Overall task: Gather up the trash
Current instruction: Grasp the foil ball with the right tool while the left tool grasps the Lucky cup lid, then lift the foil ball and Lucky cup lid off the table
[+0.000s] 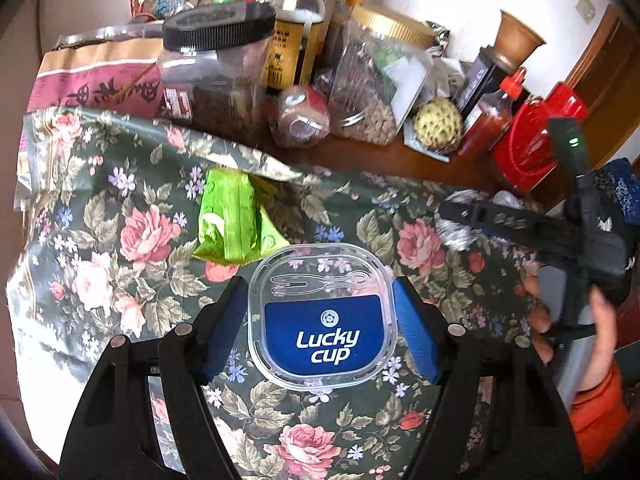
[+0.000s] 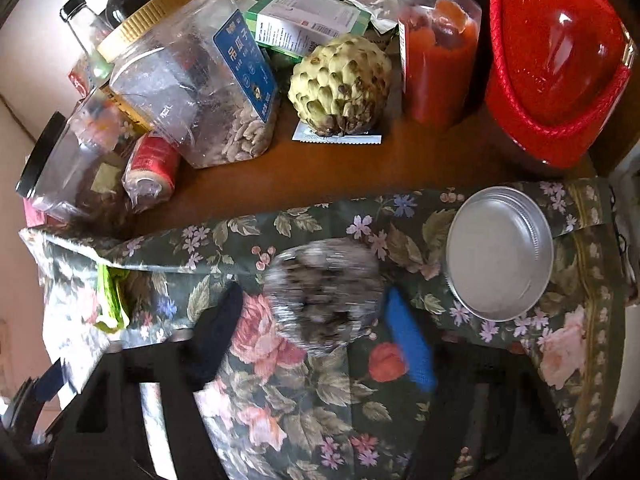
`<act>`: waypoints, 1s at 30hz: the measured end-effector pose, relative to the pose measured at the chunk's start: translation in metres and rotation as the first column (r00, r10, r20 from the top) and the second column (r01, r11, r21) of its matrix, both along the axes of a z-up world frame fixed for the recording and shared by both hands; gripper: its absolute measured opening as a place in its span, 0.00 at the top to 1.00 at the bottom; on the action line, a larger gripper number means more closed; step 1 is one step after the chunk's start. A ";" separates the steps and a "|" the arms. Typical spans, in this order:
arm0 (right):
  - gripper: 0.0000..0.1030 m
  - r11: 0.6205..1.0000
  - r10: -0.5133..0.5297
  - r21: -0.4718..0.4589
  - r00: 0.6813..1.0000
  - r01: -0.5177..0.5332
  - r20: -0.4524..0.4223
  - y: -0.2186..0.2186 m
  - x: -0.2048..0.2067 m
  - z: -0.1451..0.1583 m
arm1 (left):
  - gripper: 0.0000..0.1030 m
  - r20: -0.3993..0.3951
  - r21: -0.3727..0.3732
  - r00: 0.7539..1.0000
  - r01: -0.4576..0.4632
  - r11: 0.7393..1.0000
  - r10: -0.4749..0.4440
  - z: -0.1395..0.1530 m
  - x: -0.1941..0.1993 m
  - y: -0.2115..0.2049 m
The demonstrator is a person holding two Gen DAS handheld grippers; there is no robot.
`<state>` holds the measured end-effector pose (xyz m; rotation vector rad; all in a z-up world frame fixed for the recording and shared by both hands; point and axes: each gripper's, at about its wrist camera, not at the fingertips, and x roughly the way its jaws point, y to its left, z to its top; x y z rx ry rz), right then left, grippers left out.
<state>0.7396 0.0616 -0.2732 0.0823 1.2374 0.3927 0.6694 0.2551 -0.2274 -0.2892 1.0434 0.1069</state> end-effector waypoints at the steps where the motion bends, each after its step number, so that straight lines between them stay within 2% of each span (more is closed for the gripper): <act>1: 0.50 1.000 0.008 -0.005 1.000 -0.008 0.000 0.002 -0.001 0.000 | 0.30 0.006 -0.001 1.000 0.004 1.000 -0.004 0.002 0.000 0.001; 8: 0.51 0.998 0.065 -0.009 0.991 -0.064 0.118 -0.002 -0.035 0.038 | 0.30 0.090 -0.006 0.995 0.041 0.999 -0.040 0.039 0.002 -0.014; 13: 0.51 0.997 0.066 0.036 0.982 -0.073 0.176 -0.030 -0.061 0.078 | 0.30 0.160 -0.009 0.986 0.046 0.999 -0.044 0.071 -0.007 -0.035; 18: 0.51 0.990 0.077 0.098 0.967 -0.103 0.243 -0.065 -0.086 0.127 | 0.30 0.257 0.021 0.966 0.029 0.999 -0.034 0.111 -0.033 -0.068; 24: 0.51 0.977 0.097 0.138 0.922 -0.160 0.375 -0.109 -0.128 0.184 | 0.30 0.363 0.033 0.931 -0.032 0.999 0.018 0.155 -0.081 -0.111; 30: 0.51 0.964 0.135 0.144 0.880 -0.222 0.455 -0.142 -0.165 0.214 | 0.30 0.422 0.034 0.904 -0.087 0.996 0.064 0.182 -0.132 -0.149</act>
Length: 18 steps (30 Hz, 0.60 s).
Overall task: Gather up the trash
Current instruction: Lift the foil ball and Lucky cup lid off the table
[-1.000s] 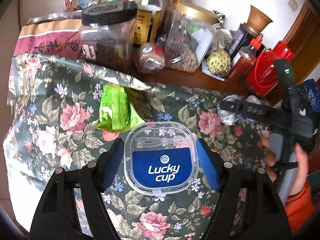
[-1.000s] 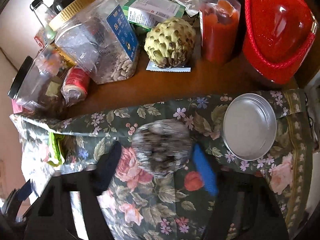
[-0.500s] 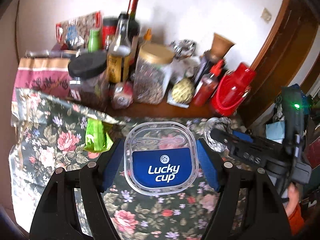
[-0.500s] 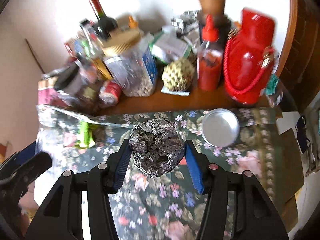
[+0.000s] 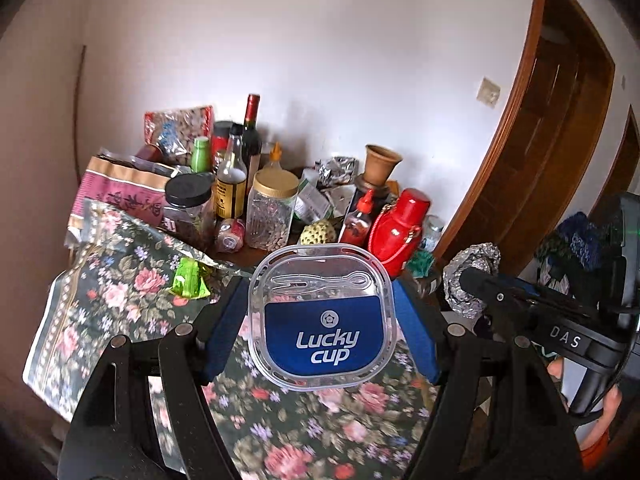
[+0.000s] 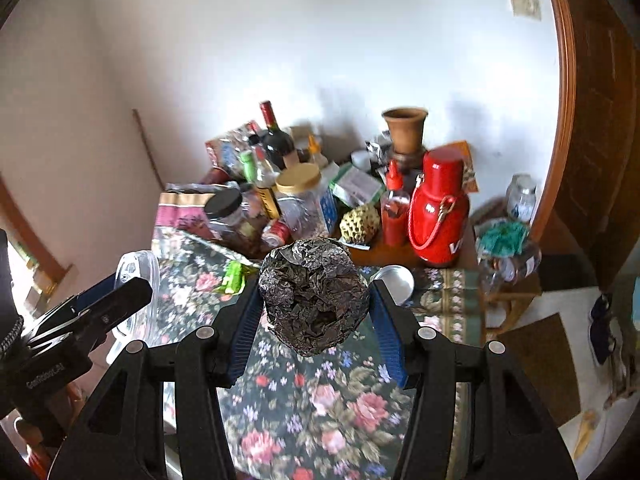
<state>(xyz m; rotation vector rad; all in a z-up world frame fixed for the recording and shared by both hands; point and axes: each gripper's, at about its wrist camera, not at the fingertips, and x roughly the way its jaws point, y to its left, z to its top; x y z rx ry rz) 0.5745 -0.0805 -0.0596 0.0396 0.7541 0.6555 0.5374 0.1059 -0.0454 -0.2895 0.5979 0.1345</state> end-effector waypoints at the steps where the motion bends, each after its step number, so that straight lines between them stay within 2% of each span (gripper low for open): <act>1: 0.51 1.000 0.008 0.002 1.000 -0.008 0.005 -0.005 -0.005 0.002 | 0.30 0.007 0.004 1.000 -0.004 1.000 0.004 0.004 -0.009 -0.006; 8: 0.51 0.999 0.040 0.024 0.999 -0.041 0.035 -0.026 -0.044 0.020 | 0.30 0.050 0.038 0.999 -0.019 0.999 0.017 0.035 -0.066 -0.037; 18: 0.51 0.999 0.002 0.040 0.997 -0.006 0.080 -0.030 -0.119 0.037 | 0.30 0.112 0.030 0.993 0.031 0.999 -0.034 0.053 -0.138 -0.034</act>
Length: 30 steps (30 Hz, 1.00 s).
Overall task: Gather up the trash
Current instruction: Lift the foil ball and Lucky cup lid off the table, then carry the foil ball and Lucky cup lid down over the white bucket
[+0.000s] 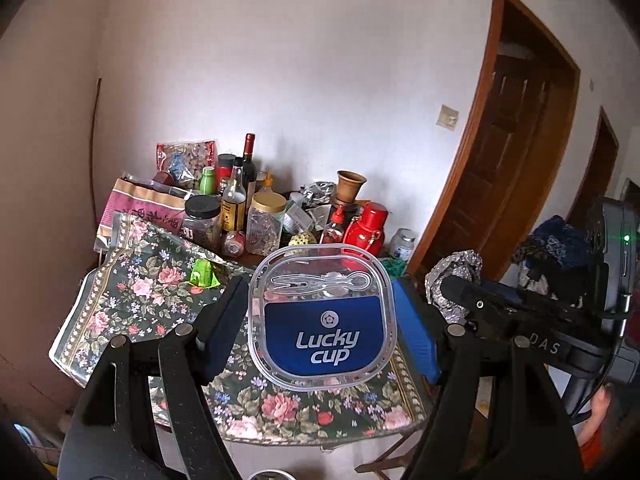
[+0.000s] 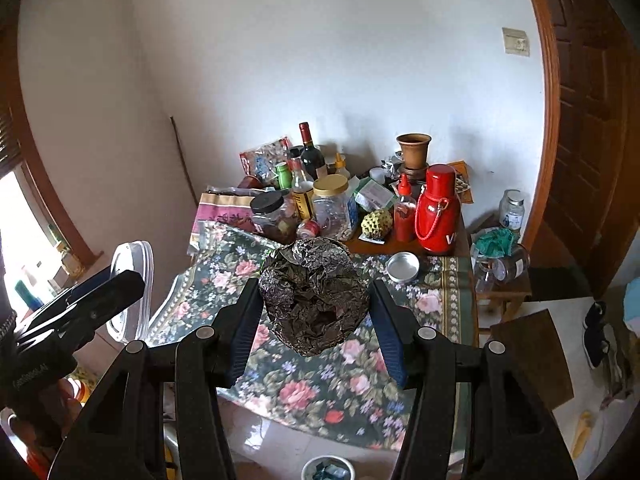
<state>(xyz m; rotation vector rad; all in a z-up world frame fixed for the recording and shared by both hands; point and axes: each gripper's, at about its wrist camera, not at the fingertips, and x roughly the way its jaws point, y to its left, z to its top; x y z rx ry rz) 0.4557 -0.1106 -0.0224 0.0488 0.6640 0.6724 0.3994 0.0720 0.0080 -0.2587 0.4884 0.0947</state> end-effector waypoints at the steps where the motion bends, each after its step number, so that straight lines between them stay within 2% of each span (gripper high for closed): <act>1: 0.51 1.000 -0.007 0.002 1.000 0.007 0.006 0.000 -0.010 0.001 | 0.30 0.007 -0.001 1.000 0.008 1.000 -0.008 0.001 -0.009 0.002; 8: 0.51 0.998 -0.065 0.021 0.998 0.066 -0.012 0.011 -0.082 -0.001 | 0.30 0.003 -0.002 0.998 0.059 0.998 -0.059 0.001 -0.087 0.028; 17: 0.51 0.993 -0.117 -0.009 0.993 0.116 -0.031 0.022 -0.172 -0.013 | 0.30 -0.028 -0.020 0.995 0.100 0.995 -0.101 -0.014 -0.179 0.048; 22: 0.51 0.989 -0.144 -0.032 0.987 0.142 -0.074 0.023 -0.201 -0.025 | 0.30 -0.068 -0.030 0.988 0.138 0.990 -0.140 -0.024 -0.202 0.048; 30: 0.51 0.989 -0.144 -0.061 0.978 0.136 -0.153 0.019 -0.210 -0.053 | 0.30 -0.167 -0.060 0.973 0.149 0.987 -0.157 -0.051 -0.205 0.039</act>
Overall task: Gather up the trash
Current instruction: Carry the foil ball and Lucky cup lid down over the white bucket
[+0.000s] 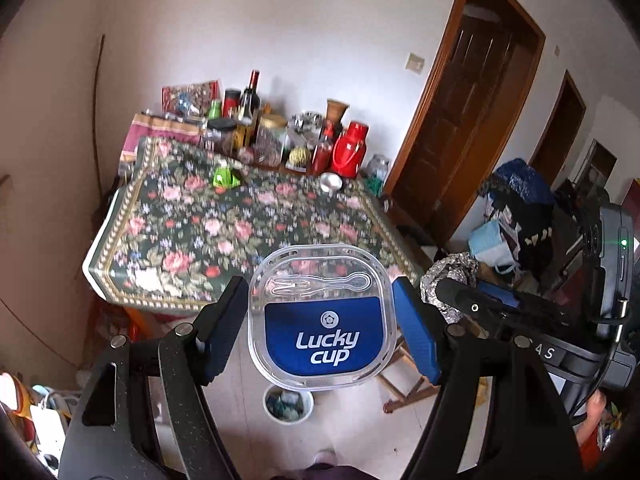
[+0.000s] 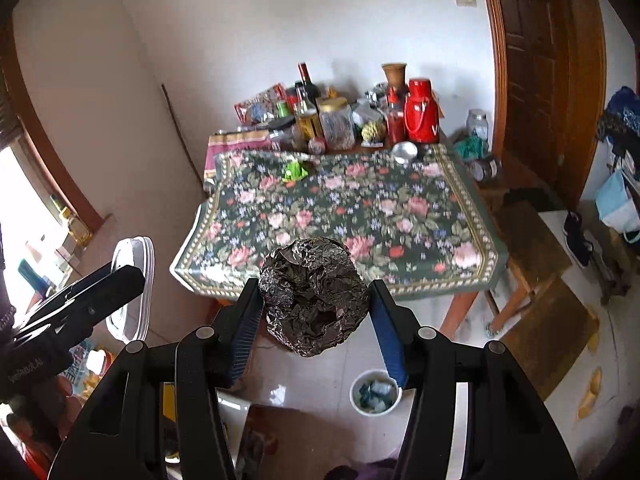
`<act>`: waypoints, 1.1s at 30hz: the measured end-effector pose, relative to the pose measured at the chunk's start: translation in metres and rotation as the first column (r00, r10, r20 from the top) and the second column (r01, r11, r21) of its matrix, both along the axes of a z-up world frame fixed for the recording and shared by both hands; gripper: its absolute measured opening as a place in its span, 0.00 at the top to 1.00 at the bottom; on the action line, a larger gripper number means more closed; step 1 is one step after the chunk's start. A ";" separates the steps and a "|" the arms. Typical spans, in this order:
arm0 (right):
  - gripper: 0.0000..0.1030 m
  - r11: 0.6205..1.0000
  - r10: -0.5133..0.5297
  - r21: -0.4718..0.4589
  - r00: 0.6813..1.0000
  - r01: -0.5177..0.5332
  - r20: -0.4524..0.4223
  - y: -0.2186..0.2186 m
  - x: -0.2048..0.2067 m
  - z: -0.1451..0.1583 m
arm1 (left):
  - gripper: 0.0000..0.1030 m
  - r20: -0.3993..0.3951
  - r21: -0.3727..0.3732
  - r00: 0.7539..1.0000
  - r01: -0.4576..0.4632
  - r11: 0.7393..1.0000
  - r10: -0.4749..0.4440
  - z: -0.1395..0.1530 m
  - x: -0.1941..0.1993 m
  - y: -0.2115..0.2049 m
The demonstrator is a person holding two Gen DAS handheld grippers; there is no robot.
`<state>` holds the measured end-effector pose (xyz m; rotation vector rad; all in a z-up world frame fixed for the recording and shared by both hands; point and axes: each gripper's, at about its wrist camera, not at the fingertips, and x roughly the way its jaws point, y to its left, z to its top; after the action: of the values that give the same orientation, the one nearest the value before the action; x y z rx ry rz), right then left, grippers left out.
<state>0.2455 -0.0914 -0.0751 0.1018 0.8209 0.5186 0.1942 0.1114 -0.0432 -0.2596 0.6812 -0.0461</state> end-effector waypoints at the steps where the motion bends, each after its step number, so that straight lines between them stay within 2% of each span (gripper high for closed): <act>1: 0.51 1.000 0.005 -0.001 1.000 -0.005 -0.012 -0.001 0.001 -0.005 | 0.30 -0.011 0.000 1.000 -0.003 1.000 0.003 -0.004 0.001 -0.001; 9: 0.51 0.997 0.056 -0.054 0.991 -0.063 -0.123 -0.011 0.028 -0.064 | 0.30 -0.147 -0.023 0.988 -0.043 0.999 0.039 -0.067 0.034 -0.013; 14: 0.51 0.989 0.081 -0.107 0.976 -0.104 -0.203 -0.015 0.050 -0.120 | 0.30 -0.211 -0.043 0.977 -0.051 0.998 0.041 -0.129 0.065 -0.026; 18: 0.51 0.982 0.082 -0.141 0.957 -0.125 -0.277 -0.019 0.063 -0.177 | 0.30 -0.258 -0.035 0.965 -0.065 0.997 0.054 -0.182 0.082 -0.034; 25: 0.51 0.973 0.088 -0.164 0.922 -0.160 -0.378 -0.013 0.079 -0.276 | 0.30 -0.382 -0.041 0.921 -0.098 0.994 0.075 -0.293 0.094 -0.030; 33: 0.49 0.962 0.154 -0.142 0.890 -0.235 -0.429 0.015 0.083 -0.366 | 0.30 -0.459 -0.018 0.878 -0.161 0.987 0.134 -0.387 0.091 -0.010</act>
<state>0.3287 -0.0759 -0.4413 -0.0516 1.3052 0.6154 0.2853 0.1017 -0.4299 -0.3819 1.1305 0.1483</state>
